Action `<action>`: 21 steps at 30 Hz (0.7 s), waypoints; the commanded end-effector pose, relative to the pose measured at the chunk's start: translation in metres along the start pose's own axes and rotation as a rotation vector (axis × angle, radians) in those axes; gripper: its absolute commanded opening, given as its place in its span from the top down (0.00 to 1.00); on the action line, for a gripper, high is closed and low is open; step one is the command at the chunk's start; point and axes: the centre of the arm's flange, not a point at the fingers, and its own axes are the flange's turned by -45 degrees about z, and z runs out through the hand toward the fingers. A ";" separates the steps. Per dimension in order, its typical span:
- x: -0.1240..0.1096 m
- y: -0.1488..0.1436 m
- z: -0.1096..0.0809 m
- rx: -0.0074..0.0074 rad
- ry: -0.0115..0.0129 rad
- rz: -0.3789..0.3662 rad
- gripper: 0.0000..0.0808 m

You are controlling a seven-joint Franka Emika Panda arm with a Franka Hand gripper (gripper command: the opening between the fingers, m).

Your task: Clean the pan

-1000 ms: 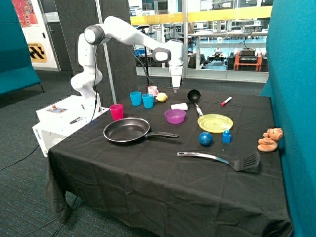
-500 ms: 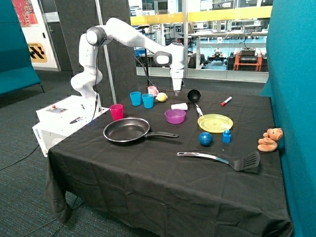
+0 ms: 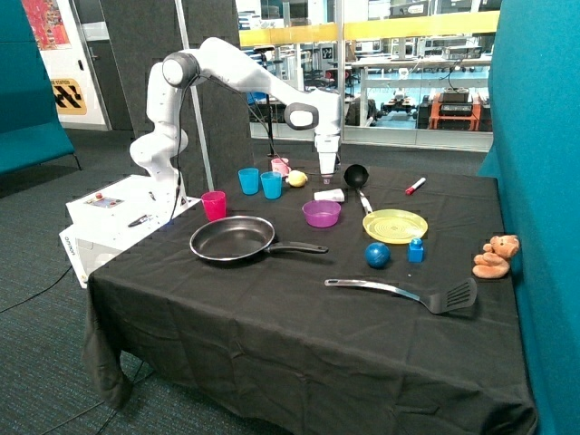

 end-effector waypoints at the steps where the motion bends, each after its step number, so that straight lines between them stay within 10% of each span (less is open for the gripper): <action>1: 0.010 -0.001 0.009 -0.0009 -0.0034 -0.001 0.02; 21: 0.007 -0.008 0.044 -0.0009 -0.0034 -0.001 0.03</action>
